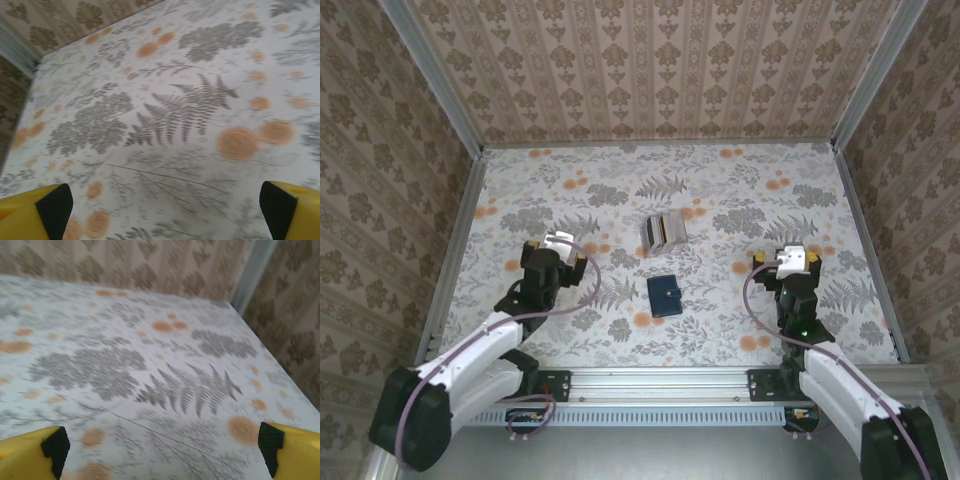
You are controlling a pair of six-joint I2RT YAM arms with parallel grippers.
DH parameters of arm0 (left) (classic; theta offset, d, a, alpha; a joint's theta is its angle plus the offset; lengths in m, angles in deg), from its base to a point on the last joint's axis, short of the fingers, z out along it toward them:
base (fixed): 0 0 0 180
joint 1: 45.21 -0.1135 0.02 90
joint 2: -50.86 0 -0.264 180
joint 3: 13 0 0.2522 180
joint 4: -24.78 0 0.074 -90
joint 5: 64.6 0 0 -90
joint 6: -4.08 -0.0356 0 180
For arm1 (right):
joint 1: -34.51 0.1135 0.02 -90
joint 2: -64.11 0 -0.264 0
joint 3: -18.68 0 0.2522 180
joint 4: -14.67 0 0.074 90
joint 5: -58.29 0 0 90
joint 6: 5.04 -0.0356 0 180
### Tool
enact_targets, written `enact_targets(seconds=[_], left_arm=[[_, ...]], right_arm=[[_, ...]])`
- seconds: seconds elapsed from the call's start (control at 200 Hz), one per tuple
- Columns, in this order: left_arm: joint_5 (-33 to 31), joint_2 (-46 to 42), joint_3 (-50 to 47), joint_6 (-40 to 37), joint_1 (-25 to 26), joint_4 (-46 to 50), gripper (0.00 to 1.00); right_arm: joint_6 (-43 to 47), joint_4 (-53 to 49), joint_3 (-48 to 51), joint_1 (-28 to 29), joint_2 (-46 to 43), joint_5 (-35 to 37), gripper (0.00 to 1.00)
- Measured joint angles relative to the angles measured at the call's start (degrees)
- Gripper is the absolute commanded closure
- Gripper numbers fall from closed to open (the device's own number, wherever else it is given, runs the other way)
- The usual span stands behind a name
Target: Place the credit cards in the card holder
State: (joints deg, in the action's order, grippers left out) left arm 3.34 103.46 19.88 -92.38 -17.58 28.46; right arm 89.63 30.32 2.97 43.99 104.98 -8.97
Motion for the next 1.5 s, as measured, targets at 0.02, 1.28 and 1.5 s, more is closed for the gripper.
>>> enact_targets(seconds=[0.02,1.28,1.5], left_arm=[[1.07,0.55,-0.13,-0.9,-1.53,-1.01,0.0],[21.64,35.89,4.07,1.55,-26.29,-42.14,0.0],[21.59,35.89,4.15,2.05,-26.45,-39.15,0.0]], right_arm=[[-0.26,1.2,0.11,-0.68,1.11,-0.55,0.0],[-7.54,25.05,-19.89,-7.52,47.15,-12.22,0.0],[-7.74,22.49,-19.89,-7.52,47.15,-12.04,0.0]])
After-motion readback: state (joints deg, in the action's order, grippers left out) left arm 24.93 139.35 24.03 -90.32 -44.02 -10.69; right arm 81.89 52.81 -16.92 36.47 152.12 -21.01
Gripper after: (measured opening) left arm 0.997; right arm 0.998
